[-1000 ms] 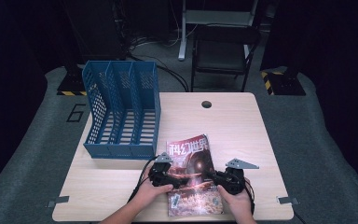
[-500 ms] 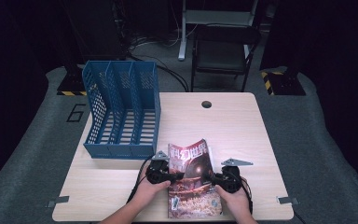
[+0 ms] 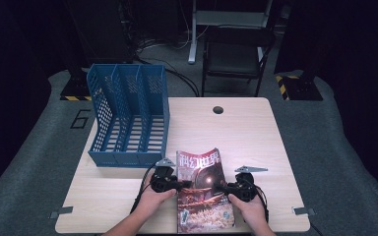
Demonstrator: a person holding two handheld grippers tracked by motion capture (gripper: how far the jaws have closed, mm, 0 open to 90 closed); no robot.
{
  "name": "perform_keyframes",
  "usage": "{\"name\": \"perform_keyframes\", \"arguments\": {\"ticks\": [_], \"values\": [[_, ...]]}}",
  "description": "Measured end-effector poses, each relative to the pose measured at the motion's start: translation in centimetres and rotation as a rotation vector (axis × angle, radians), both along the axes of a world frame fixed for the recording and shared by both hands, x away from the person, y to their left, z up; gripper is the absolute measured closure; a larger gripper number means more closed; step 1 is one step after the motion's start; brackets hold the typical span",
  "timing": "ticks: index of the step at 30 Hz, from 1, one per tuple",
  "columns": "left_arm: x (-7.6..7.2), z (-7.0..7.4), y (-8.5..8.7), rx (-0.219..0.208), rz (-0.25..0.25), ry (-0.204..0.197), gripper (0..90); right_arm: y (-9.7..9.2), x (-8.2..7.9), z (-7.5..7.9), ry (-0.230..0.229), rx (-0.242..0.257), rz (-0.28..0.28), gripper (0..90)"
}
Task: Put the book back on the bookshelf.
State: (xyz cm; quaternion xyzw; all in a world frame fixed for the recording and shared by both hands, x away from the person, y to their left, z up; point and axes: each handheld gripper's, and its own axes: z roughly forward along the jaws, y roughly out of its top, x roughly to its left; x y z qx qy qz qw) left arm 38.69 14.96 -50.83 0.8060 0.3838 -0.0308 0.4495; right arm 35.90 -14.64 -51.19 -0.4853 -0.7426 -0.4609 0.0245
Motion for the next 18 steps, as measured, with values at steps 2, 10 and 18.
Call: {"name": "perform_keyframes", "arguments": {"ticks": [2,10,18], "values": [[0.0,0.3,0.2,-0.006,-0.005,-0.005,67.3,-0.1,0.1,0.2,-0.005,0.0,0.022,76.4],[-0.2,2.3,1.3,-0.044,-0.005,-0.029,72.7,-0.2,0.0,1.1,-0.028,0.036,0.074,76.0],[-0.3,3.1,1.8,-0.066,-0.023,-0.029,76.0,-0.1,0.2,1.3,0.009,0.043,0.103,74.4]]}}
